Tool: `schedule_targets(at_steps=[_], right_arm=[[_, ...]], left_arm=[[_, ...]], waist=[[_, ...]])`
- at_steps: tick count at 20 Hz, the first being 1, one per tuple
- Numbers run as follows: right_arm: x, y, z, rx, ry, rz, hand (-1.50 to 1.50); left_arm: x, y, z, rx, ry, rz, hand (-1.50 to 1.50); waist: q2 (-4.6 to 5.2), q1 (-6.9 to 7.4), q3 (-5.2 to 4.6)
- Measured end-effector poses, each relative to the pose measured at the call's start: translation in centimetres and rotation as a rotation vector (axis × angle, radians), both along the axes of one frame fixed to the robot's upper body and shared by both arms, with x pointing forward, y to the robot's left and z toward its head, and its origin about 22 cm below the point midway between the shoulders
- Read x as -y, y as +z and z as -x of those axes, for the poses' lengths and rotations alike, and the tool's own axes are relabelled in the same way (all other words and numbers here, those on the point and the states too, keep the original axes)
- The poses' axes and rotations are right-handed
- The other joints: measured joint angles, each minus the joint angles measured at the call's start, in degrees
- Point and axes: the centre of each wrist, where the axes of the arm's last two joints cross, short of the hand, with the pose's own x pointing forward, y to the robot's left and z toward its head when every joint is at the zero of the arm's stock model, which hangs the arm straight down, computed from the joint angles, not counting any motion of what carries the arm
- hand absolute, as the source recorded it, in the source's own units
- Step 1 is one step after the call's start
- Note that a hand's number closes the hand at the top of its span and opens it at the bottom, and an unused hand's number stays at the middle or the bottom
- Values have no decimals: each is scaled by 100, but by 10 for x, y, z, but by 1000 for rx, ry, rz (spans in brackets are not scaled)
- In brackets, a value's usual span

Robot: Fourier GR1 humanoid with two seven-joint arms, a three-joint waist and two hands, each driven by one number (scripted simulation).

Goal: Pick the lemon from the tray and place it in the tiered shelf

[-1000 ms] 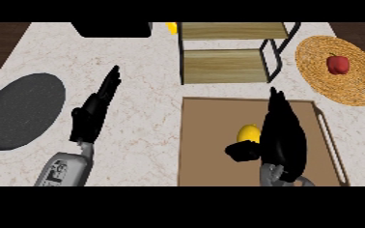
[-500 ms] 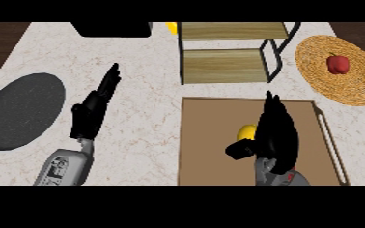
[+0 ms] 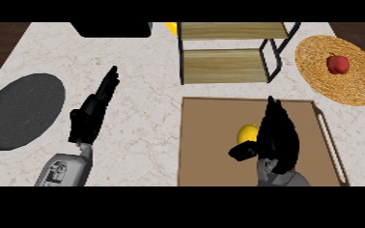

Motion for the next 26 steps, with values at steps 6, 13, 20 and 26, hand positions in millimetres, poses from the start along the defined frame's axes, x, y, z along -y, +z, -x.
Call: schedule_targets(at_steps=[6, 13, 20, 26], right_arm=[[1, -7, 1, -10, 0, -22, -150], [-2, -27, 3, -61, 10, -23, 150], [-6, -31, 2, -74, 55, 28, 150], [-68, -28, 12, -39, 342, 55, 150]], left_arm=[[-5, 2, -3, -5, -2, -1, 0], [-4, -4, -2, 2, -3, 1, 0], [-2, 0, 5, 4, 0, -3, 0], [5, 4, -2, 6, -30, -2, 0]], waist=[[2, -11, 1], [2, -8, 0], [-7, -3, -4], [18, 141, 0]])
